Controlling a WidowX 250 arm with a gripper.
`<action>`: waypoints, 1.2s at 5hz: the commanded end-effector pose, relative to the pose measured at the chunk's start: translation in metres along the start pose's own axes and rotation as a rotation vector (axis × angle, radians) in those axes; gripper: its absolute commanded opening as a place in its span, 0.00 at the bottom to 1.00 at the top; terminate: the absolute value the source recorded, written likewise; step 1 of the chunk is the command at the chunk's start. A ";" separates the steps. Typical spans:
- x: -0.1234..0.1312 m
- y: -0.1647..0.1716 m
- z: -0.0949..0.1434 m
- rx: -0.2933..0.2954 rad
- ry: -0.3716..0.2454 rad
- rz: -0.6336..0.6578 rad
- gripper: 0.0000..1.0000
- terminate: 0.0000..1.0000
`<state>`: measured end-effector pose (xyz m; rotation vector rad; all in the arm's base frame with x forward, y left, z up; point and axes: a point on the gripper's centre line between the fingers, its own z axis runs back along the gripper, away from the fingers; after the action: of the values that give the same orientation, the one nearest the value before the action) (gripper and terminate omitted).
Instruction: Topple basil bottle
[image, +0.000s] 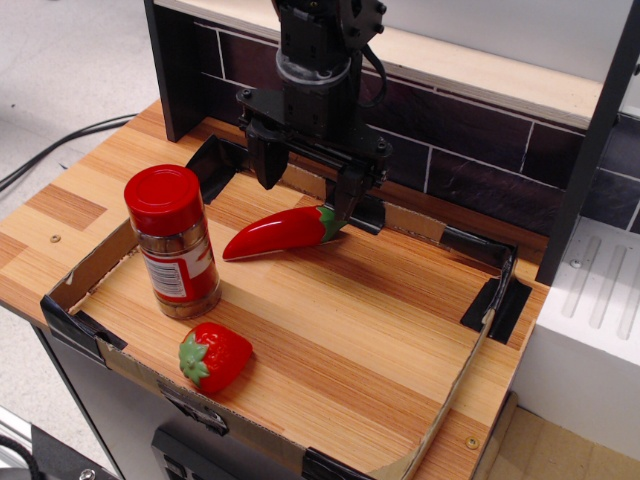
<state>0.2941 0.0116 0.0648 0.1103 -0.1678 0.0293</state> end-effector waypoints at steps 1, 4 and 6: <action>0.000 0.000 0.000 0.000 0.000 0.000 1.00 0.00; 0.003 0.032 0.029 -0.060 0.014 -0.751 1.00 0.00; -0.019 0.034 0.041 -0.107 -0.025 -0.999 1.00 0.00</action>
<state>0.2589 0.0386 0.0926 0.0478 -0.0799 -0.9742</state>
